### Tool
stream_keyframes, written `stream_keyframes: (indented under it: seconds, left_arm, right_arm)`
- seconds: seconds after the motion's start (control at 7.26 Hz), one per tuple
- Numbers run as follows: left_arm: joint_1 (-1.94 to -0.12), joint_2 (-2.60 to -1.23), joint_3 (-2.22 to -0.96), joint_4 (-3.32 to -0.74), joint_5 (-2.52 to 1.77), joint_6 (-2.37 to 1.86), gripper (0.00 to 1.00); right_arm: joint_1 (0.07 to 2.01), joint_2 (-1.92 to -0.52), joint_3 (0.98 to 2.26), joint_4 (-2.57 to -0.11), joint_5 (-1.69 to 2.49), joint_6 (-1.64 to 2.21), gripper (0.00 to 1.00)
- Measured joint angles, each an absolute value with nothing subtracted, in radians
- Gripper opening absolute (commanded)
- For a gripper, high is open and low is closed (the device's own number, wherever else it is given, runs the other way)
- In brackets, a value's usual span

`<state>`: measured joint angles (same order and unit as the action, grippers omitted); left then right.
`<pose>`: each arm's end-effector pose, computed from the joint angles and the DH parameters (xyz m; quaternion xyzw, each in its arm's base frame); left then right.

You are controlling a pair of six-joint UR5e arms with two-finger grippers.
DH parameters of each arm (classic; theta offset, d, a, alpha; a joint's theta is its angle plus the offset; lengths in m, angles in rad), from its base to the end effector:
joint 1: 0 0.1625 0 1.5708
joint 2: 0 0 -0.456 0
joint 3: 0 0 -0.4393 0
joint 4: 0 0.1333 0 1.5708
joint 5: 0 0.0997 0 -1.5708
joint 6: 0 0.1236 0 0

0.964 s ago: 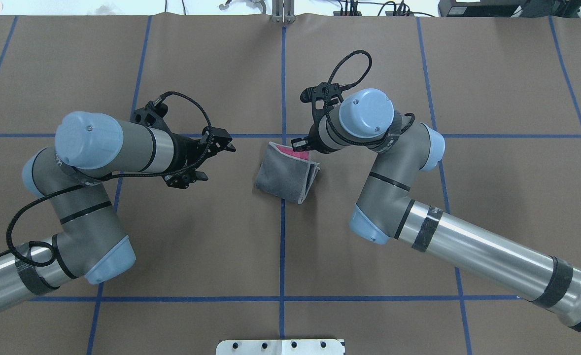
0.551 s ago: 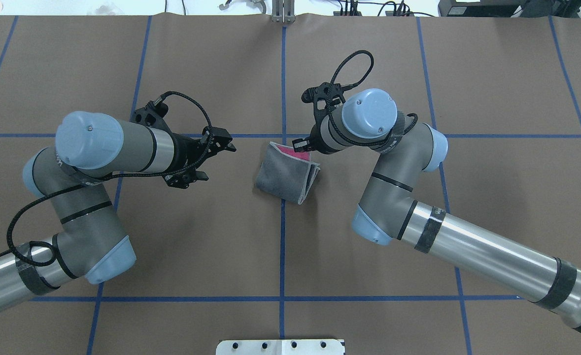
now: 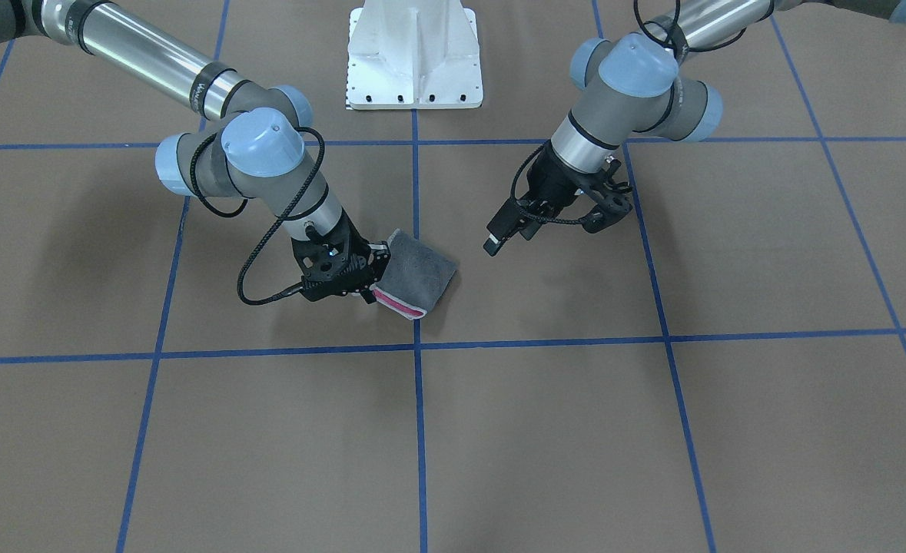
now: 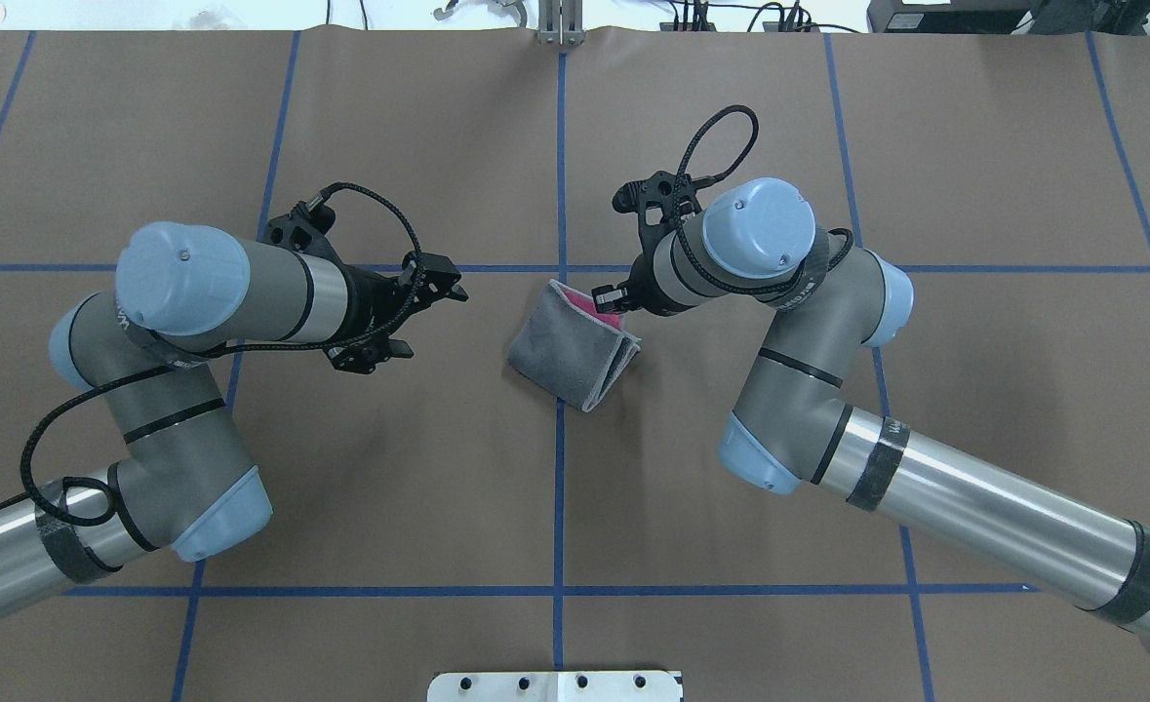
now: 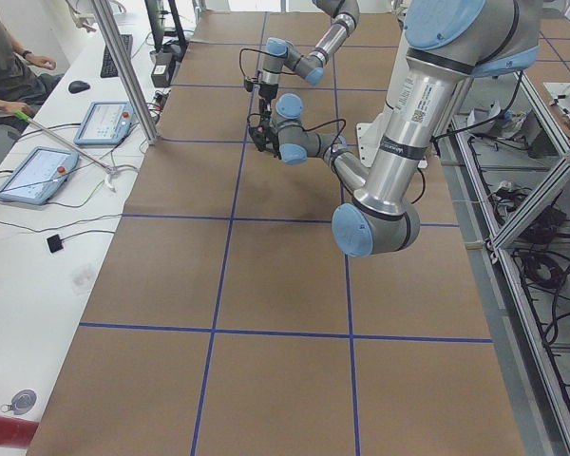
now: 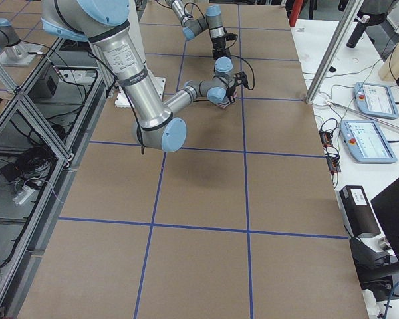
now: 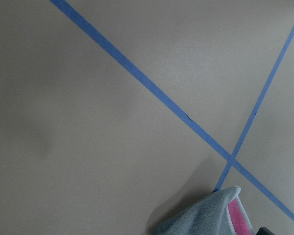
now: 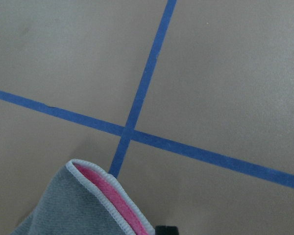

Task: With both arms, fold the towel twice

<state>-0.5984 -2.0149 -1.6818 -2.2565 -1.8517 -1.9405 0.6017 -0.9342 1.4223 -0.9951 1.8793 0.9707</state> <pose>0.5341 -0.4840 0.2869 -0.0475 0.5849 -0.3029 0.7510 -0.6139 -0.5377 0.2932 0.1741 -0.4882 -0.0772 0.8517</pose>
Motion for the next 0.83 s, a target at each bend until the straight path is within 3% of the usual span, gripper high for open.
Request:
stream_keyframes:
  seconds: [0.83]
  left_arm:
    - [-0.597,-2.018,-1.677,-2.257,-1.852,-1.942,1.00]
  right_arm:
    - [0.604,-0.991,1.496,-1.018,1.905,0.977,0.00]
